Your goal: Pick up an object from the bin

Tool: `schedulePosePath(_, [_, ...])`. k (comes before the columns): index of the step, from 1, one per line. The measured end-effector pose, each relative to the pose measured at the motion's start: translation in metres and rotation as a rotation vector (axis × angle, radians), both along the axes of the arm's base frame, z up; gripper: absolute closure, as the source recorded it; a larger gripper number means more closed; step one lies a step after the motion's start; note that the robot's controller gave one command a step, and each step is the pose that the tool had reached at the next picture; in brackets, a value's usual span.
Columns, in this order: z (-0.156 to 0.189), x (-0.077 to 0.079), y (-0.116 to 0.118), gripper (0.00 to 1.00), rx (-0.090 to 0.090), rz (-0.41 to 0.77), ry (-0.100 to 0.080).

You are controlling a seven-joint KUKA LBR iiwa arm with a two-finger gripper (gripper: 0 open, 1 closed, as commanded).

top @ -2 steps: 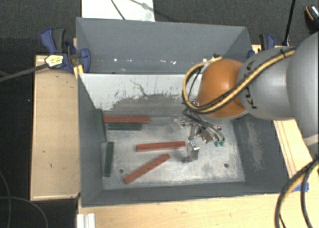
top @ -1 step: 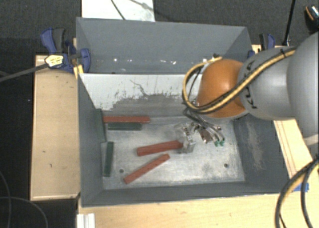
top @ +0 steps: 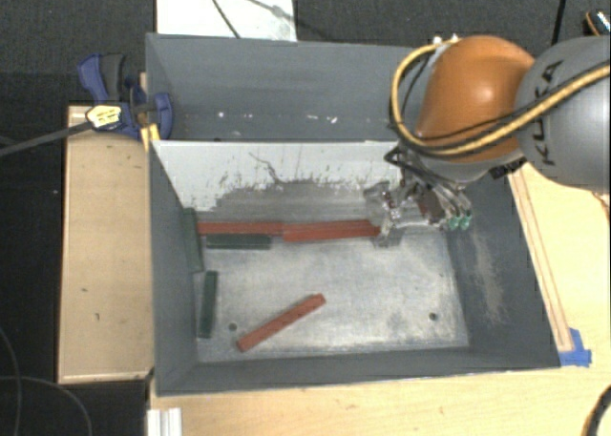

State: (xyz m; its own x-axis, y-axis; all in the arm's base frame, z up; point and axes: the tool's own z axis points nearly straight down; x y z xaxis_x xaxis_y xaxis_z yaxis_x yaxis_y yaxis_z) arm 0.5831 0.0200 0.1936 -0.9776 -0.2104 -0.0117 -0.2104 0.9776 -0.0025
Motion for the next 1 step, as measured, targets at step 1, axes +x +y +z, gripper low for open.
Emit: schedulePosePath(1, [0.0475,0.003,0.0195,1.0,-0.003,0.446,0.003])
